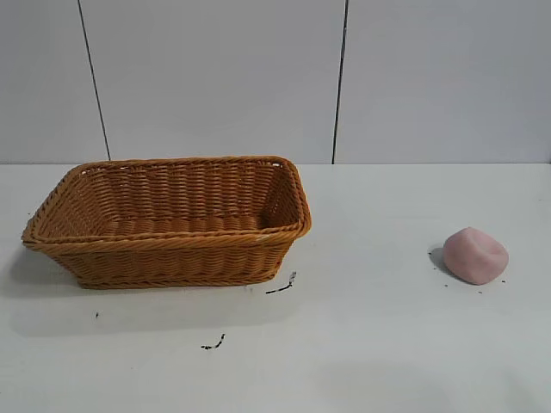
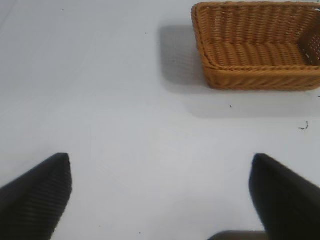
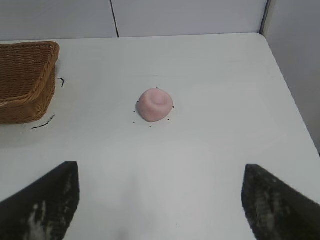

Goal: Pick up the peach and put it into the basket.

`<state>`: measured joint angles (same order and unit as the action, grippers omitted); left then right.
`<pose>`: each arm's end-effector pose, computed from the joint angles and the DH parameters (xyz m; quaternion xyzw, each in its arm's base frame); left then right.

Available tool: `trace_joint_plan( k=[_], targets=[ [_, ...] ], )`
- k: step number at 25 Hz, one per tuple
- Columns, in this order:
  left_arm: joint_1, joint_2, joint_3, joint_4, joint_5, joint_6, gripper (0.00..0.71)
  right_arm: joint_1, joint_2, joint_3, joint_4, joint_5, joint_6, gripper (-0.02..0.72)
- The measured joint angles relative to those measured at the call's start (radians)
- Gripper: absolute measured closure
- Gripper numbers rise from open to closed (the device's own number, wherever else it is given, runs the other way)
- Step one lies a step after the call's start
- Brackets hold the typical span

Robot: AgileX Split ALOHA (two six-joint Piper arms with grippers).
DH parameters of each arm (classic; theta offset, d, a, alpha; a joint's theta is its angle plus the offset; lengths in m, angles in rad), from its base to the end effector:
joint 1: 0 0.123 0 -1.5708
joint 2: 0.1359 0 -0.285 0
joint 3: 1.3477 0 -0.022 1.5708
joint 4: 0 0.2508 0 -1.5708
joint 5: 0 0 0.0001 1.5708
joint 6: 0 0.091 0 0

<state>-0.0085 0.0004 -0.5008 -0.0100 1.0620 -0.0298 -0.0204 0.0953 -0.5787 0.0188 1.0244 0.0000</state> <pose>-0.0049 -0.0008 0.2774 -0.0089 0.8534 -0.0150 0.5210 0.0035 0.0014 0.3023 0.0085 0.8480 0.0040 0.5300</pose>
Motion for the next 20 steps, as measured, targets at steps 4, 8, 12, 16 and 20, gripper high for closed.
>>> trace_joint_plan(
  k=[4,8,12,16,20],
  targets=[
    [0.000,0.000,0.000,0.000,0.000,0.000,0.017,0.000,0.248,-0.111,0.000,-0.008,0.000,0.015],
    [0.000,0.000,0.000,0.000,0.000,0.000,0.017,0.000,0.515,-0.234,0.000,-0.021,0.000,0.015],
    [0.000,0.000,0.000,0.000,0.000,0.000,0.017,0.000,0.812,-0.348,0.000,-0.041,0.000,0.015],
    [0.000,0.000,0.000,0.000,0.000,0.000,0.017,0.000,1.098,-0.480,0.000,-0.044,0.000,0.015],
    [0.000,0.000,0.000,0.000,0.000,0.000,0.017,0.009,1.350,-0.629,0.006,-0.029,-0.017,0.015]
  ],
)
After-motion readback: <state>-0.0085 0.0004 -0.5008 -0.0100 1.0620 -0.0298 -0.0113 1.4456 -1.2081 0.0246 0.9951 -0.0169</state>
